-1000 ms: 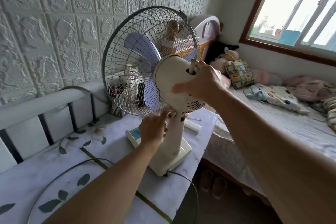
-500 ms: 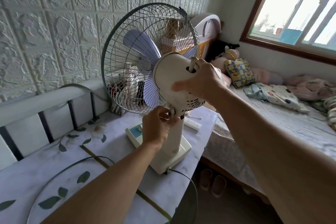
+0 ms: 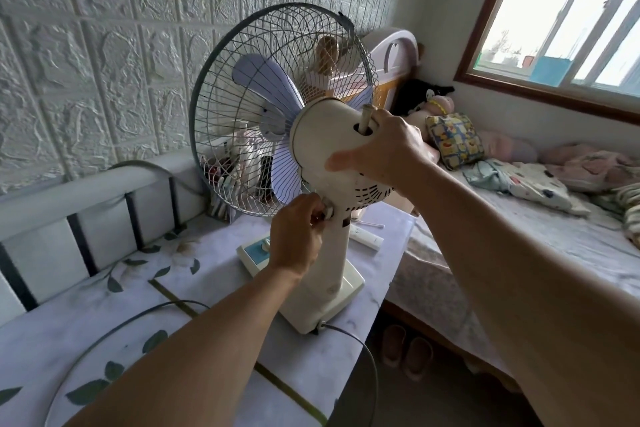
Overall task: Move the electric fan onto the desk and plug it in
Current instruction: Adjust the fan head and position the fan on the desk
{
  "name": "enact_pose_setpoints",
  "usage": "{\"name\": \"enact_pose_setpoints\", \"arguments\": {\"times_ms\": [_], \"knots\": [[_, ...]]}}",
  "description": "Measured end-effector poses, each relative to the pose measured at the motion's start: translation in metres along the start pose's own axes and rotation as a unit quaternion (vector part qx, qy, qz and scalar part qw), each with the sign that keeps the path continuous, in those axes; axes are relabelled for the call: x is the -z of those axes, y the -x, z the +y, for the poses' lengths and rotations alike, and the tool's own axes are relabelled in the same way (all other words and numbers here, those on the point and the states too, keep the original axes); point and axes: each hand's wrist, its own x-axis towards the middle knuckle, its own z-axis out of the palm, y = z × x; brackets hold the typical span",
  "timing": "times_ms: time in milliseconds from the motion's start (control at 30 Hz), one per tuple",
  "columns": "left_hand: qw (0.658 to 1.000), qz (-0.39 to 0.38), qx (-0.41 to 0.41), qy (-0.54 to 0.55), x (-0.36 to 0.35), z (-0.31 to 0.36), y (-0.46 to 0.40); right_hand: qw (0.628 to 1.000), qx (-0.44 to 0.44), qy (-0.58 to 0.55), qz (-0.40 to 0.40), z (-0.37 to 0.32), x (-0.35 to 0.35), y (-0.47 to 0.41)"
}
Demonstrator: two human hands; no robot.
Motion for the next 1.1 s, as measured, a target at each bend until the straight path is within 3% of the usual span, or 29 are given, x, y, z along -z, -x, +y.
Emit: {"name": "enact_pose_setpoints", "arguments": {"times_ms": [67, 233, 800, 1100], "knots": [[1.000, 0.003, 0.017, 0.017, 0.000, 0.000, 0.001, 1.000, 0.000, 0.000, 0.001, 0.000, 0.000, 0.000], [0.966, -0.027, 0.217, 0.138, 0.003, 0.001, 0.002, 1.000, 0.000, 0.008, -0.009, 0.000, 0.000, -0.002], [0.947, -0.094, 0.300, 0.060, 0.031, 0.019, 0.000, 0.998, -0.019, 0.025, -0.050, -0.007, 0.007, -0.009], [0.945, -0.112, 0.303, 0.050, 0.050, 0.033, -0.004, 0.997, -0.021, 0.019, -0.066, -0.010, 0.011, -0.005]]}}
